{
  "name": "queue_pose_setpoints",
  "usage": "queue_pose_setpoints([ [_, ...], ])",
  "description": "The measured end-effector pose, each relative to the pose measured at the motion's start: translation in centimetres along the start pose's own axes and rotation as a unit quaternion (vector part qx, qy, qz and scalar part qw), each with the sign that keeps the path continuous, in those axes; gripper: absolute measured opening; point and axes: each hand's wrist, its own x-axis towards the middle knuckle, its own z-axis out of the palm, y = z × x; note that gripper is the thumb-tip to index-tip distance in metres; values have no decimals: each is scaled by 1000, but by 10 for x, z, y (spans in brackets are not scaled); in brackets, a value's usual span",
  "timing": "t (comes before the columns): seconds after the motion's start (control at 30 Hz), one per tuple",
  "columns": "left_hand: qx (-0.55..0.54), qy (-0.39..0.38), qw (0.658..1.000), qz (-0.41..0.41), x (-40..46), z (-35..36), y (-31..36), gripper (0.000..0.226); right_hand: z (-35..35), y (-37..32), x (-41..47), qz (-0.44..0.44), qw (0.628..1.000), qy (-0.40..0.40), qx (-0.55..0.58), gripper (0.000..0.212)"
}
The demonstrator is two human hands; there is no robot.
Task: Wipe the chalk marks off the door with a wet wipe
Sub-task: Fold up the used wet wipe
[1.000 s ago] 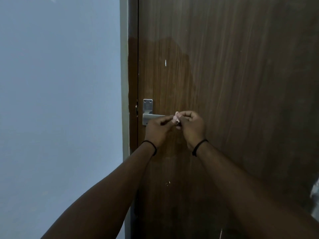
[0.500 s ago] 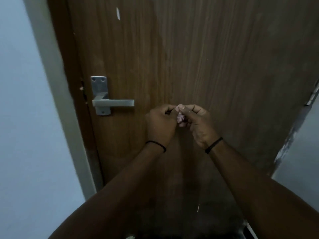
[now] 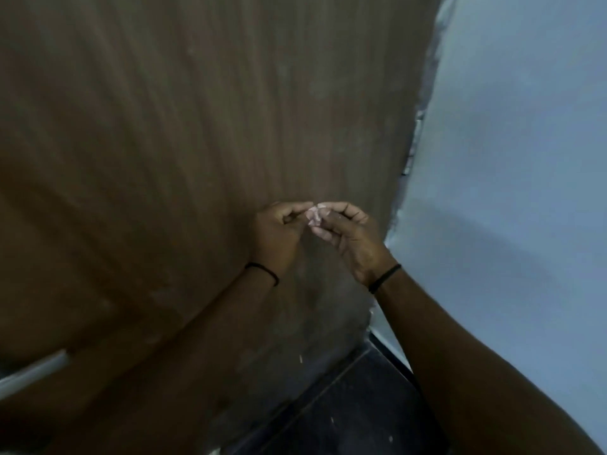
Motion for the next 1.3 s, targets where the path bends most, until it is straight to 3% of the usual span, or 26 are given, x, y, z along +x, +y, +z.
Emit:
queue_pose_setpoints([
  [0.23, -39, -160, 984, -74, -3, 58, 18, 17, -50, -40, -46, 3, 991, 109, -83, 22],
  [0.43, -19, -286, 957, -52, -34, 116, 7, 3, -93, -37, -108, -23, 940, 255, -226, 13],
  [0.53, 24, -356, 934, -18, -66, 153, 0, 9, -121, -26, -146, -16, 886, 335, -319, 7],
  [0.73, 115, -477, 868, 75, -140, 229, -10, 14, -190, 3, -227, 33, 733, 432, -524, 12],
  [1.0, 230, -592, 762, 129, -222, 317, -55, 21, -285, 60, -315, 81, 644, 532, -543, 7],
  [1.1, 248, -606, 745, 129, -239, 342, -83, 21, -316, 85, -325, 90, 632, 543, -545, 12],
  [1.3, 279, -626, 720, 111, -265, 370, -146, 41, -376, 127, -349, 195, 634, 577, -476, 32],
])
